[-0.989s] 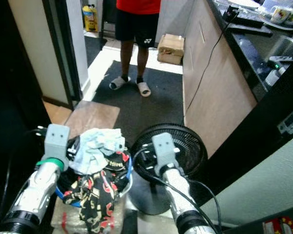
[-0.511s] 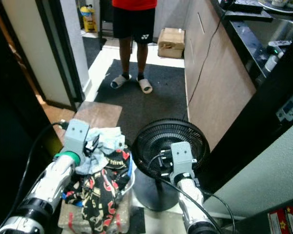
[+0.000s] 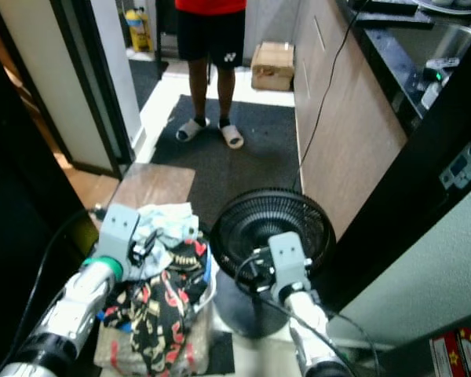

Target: Clothes washing

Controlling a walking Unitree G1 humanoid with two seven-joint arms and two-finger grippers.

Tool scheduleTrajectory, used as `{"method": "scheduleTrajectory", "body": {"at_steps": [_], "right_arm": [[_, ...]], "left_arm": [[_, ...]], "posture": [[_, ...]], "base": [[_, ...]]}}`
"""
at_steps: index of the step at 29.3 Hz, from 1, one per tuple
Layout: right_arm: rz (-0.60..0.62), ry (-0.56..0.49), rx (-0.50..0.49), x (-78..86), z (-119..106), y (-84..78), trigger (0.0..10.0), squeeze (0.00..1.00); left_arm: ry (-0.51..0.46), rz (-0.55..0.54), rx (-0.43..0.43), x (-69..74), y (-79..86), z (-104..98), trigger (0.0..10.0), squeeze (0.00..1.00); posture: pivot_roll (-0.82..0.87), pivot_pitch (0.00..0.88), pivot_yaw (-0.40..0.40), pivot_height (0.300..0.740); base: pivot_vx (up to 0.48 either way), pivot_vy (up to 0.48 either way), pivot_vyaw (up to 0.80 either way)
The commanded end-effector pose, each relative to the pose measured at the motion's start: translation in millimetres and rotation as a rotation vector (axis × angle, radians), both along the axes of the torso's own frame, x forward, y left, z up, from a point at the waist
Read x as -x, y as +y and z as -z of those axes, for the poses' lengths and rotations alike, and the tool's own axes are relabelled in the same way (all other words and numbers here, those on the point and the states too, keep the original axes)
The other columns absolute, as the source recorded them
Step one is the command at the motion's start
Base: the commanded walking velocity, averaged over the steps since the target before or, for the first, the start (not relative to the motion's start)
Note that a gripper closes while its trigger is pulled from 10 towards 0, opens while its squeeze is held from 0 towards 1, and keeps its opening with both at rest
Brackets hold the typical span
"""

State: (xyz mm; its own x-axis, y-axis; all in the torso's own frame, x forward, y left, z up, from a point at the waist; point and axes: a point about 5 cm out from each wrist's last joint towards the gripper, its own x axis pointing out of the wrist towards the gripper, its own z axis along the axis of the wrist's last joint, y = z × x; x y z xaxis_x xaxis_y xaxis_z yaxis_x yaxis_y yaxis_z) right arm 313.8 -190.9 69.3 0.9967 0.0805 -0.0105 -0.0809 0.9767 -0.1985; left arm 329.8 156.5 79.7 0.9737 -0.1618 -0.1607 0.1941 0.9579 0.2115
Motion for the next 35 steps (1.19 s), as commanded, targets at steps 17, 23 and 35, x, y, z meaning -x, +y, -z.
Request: {"method": "scheduleTrajectory", "body": {"at_steps": [17, 23, 35], "right_arm": [[0.040, 0.005, -0.024, 11.8, 5, -5.5, 10.0, 0.00], [0.046, -0.002, -0.020, 14.0, 3, -8.2, 10.0, 0.00], [0.051, 0.001, -0.028, 18.5, 5, -5.5, 10.0, 0.00]], "left_arm": [[0.252, -0.033, -0.157, 40.9, 16.2, 73, 10.0, 0.00], [0.247, -0.012, -0.177, 36.8, 17.1, 70, 10.0, 0.00], [0.243, -0.005, -0.270, 45.2, 62.1, 61, 10.0, 0.00]], "posture": [[-0.02, 0.176, 0.067, 0.740], [-0.02, 0.203, 0.084, 0.740], [0.06, 0.297, 0.125, 0.740]], "base": [[0.000, 0.000, 0.00], [0.000, 0.000, 0.00], [0.000, 0.000, 0.00]]}}
